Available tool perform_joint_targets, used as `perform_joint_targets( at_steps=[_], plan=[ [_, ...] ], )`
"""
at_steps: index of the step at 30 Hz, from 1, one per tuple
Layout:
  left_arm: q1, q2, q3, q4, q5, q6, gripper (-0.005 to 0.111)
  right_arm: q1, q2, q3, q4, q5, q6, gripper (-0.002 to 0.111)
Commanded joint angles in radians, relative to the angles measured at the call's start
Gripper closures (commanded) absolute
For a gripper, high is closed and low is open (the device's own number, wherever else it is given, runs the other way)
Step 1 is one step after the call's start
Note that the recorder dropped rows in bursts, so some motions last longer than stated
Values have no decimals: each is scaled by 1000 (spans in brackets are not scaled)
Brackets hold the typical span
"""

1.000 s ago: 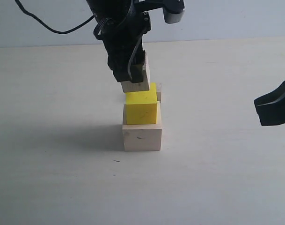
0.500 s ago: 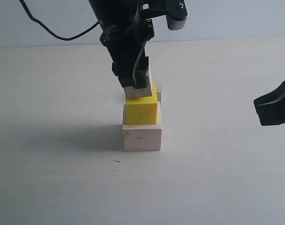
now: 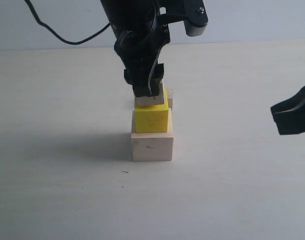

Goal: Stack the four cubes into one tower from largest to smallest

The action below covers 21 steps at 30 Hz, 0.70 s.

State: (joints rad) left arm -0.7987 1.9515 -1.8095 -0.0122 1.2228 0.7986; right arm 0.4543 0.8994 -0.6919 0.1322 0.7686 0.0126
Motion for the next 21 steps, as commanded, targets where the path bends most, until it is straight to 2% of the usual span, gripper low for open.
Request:
perform_joint_targets(
  at_steps=[1, 21],
  plan=[
    [0, -2, -8, 4, -2, -13, 107, -1, -4, 3, 3, 0, -13, 108],
    [0, -2, 19, 12, -2, -11, 107, -1, -4, 3, 3, 0, -13, 108]
  ],
)
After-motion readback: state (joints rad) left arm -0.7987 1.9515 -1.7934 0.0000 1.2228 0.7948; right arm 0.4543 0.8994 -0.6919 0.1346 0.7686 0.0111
